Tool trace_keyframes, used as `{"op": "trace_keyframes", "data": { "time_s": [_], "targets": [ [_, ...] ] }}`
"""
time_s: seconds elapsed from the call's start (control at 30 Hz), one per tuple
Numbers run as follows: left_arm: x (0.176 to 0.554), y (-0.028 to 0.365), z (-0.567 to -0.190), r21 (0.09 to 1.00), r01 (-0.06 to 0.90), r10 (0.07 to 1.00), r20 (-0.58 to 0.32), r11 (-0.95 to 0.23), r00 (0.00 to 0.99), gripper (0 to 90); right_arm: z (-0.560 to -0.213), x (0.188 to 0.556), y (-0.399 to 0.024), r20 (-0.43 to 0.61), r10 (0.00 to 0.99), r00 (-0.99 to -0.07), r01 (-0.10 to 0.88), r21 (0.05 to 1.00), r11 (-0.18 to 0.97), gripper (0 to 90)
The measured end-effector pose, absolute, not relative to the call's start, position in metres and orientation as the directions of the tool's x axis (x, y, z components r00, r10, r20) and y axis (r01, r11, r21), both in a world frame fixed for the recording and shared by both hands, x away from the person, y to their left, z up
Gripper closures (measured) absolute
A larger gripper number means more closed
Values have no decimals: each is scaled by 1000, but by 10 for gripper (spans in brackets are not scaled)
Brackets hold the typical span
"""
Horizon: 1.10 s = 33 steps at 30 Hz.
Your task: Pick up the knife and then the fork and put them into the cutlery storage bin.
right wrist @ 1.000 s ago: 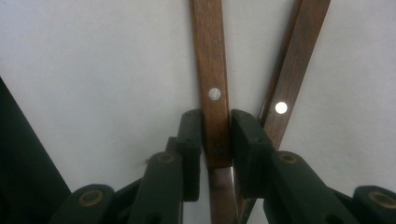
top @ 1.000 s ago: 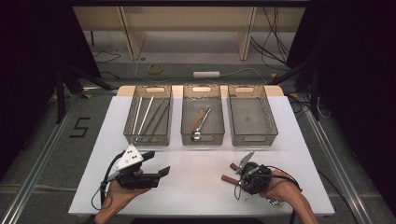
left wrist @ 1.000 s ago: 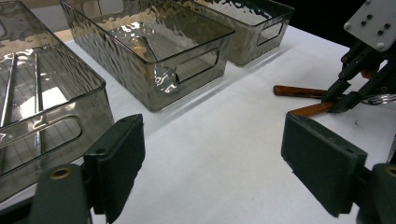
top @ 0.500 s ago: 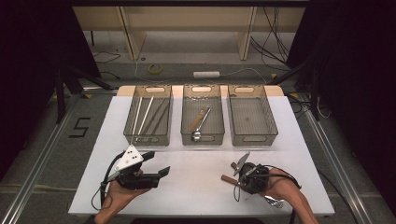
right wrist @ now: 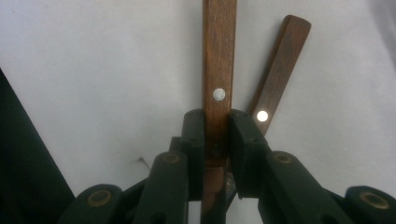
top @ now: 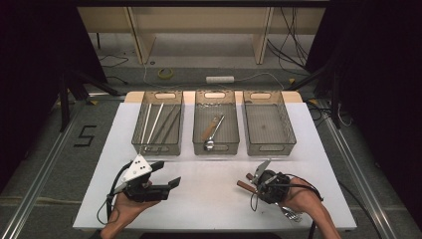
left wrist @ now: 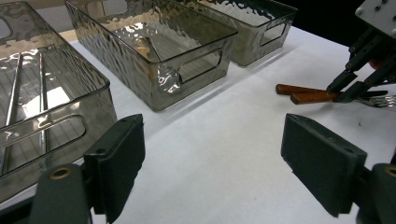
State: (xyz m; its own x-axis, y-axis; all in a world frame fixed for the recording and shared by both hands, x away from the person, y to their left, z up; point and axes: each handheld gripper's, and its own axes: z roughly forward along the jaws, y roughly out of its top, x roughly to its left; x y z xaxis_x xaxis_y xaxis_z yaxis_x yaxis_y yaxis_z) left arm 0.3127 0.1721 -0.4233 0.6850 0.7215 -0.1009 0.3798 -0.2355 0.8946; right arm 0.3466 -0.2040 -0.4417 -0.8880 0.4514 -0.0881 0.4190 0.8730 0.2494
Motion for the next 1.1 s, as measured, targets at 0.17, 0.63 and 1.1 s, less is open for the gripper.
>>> {"op": "trace_keyframes", "data": {
  "time_s": [0.17, 0.63, 1.1],
  "targets": [
    [313, 173, -423, 896, 380, 723, -105, -228, 682, 211, -434, 349, -210, -84, 478, -874, 438, 286, 852, 778],
    [316, 184, -421, 907, 383, 747, -130, -176, 652, 211, -391, 371, -238, -34, 597, -802, 515, 469, 718, 778],
    [316, 197, -420, 913, 380, 767, -133, -152, 627, 207, -357, 413, -248, 14, 679, -734, 560, 578, 593, 778]
  ]
}}
